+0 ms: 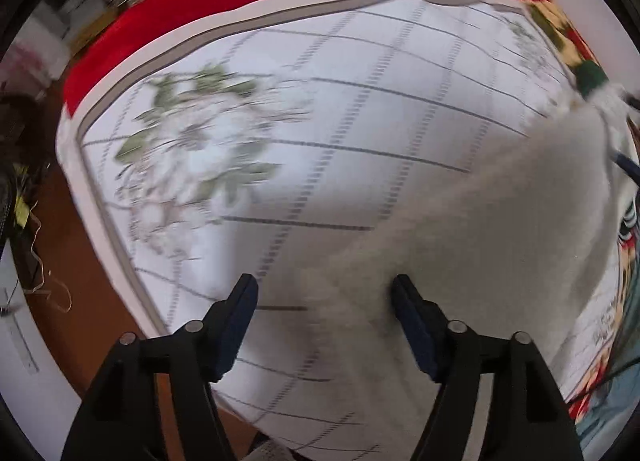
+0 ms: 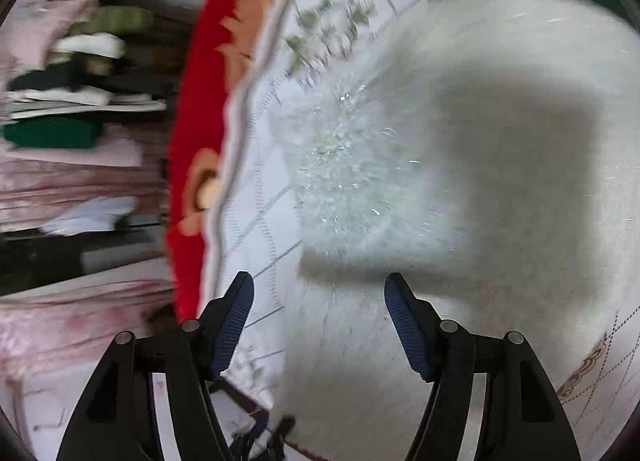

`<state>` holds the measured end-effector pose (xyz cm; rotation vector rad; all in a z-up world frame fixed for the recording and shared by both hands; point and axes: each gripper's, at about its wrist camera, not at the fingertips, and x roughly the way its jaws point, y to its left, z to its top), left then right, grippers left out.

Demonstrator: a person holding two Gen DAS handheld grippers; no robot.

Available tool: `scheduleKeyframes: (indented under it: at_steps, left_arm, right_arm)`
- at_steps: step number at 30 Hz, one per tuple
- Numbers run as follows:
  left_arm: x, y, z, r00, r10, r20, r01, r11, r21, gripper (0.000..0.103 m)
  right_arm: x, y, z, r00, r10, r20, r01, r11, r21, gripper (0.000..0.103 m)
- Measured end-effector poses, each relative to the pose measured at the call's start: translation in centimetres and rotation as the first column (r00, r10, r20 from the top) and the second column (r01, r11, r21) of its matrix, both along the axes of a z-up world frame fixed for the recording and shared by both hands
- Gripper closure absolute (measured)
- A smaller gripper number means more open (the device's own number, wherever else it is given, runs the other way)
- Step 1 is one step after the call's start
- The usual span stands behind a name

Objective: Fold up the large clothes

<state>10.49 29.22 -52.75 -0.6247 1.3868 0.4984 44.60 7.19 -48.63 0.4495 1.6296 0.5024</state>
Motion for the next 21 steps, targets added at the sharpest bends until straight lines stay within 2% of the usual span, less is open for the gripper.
scheduleKeyframes:
  at_steps: [2, 4, 5, 7, 8, 10, 13, 14, 15, 16, 17, 18, 21]
  left_arm:
    - [-0.2, -0.4, 0.3, 1.0, -0.01, -0.014, 0.01, 1.0, 0.024, 0.022]
    - [-0.1, -1.1, 0.4, 0.999, -0.036, -0.025, 0.037, 0.997, 0.063, 0.022]
    - [0.0, -1.5, 0.2, 0.998, -0.05, -0.033, 0.052, 0.995, 0.086, 0.022]
    - [0.7, -2.1, -0.1, 0.997, -0.068, -0.048, 0.073, 0.991, 0.108, 0.022]
    - [0.9, -2.4, -0.3, 0.995, -0.077, -0.055, 0.084, 0.989, 0.121, 0.022]
    - [1.1, -2.6, -0.5, 0.994, -0.089, -0.062, 0.097, 0.985, 0.141, 0.022]
    - [1.8, -2.8, -0.8, 0.993, -0.097, -0.072, 0.108, 0.981, 0.161, 0.022]
    - [2.0, -2.9, -0.7, 0.992, -0.1, -0.075, 0.111, 0.98, 0.164, 0.022]
    - [2.2, -3.0, -0.6, 0.991, -0.106, -0.077, 0.118, 0.978, 0.174, 0.022]
    - [3.3, -3.1, -0.7, 0.991, -0.11, -0.08, 0.123, 0.975, 0.185, 0.022]
    - [3.8, -3.5, -0.3, 0.99, -0.119, -0.08, 0.133, 0.969, 0.208, 0.022]
    - [3.9, -3.7, 0.1, 0.989, -0.123, -0.08, 0.138, 0.964, 0.225, 0.022]
    - [3.4, -3.7, 1.8, 0.992, -0.102, -0.072, 0.117, 0.962, 0.248, 0.022]
  right_arm:
    - [-0.4, -3.6, 1.8, 0.998, -0.041, 0.05, 0.04, 0.999, 0.009, 0.033]
    - [-0.9, -8.5, 3.3, 0.987, -0.104, 0.119, 0.111, 0.992, -0.062, 0.032]
    - [-1.0, -11.4, 3.5, 0.98, -0.136, 0.147, 0.153, 0.981, -0.117, 0.027]
    - [-0.8, -15.5, 2.6, 0.97, -0.181, 0.162, 0.211, 0.959, -0.191, 0.026]
    - [-0.6, -17.9, 1.3, 0.965, -0.21, 0.159, 0.242, 0.944, -0.222, 0.026]
    - [0.3, -20.4, -1.8, 0.962, -0.251, 0.109, 0.268, 0.943, -0.198, 0.026]
    - [1.2, -22.1, -8.4, 0.952, -0.305, -0.039, 0.304, 0.952, -0.036, 0.026]
    - [1.2, -22.0, -10.0, 0.945, -0.32, -0.066, 0.321, 0.947, 0.005, 0.024]
    - [1.2, -22.0, -10.6, 0.942, -0.332, -0.051, 0.333, 0.943, 0.015, 0.024]
    - [1.0, -21.7, -10.5, 0.943, -0.332, -0.013, 0.332, 0.943, 0.026, 0.029]
    - [0.7, -21.6, -10.2, 0.944, -0.33, 0.016, 0.329, 0.944, 0.035, 0.067]
    - [0.1, -21.5, -9.9, 0.944, -0.331, 0.009, 0.33, 0.941, 0.075, 0.07]
    - [-2.2, -22.8, -8.6, 0.913, -0.407, 0.013, 0.404, 0.91, 0.09, 0.075]
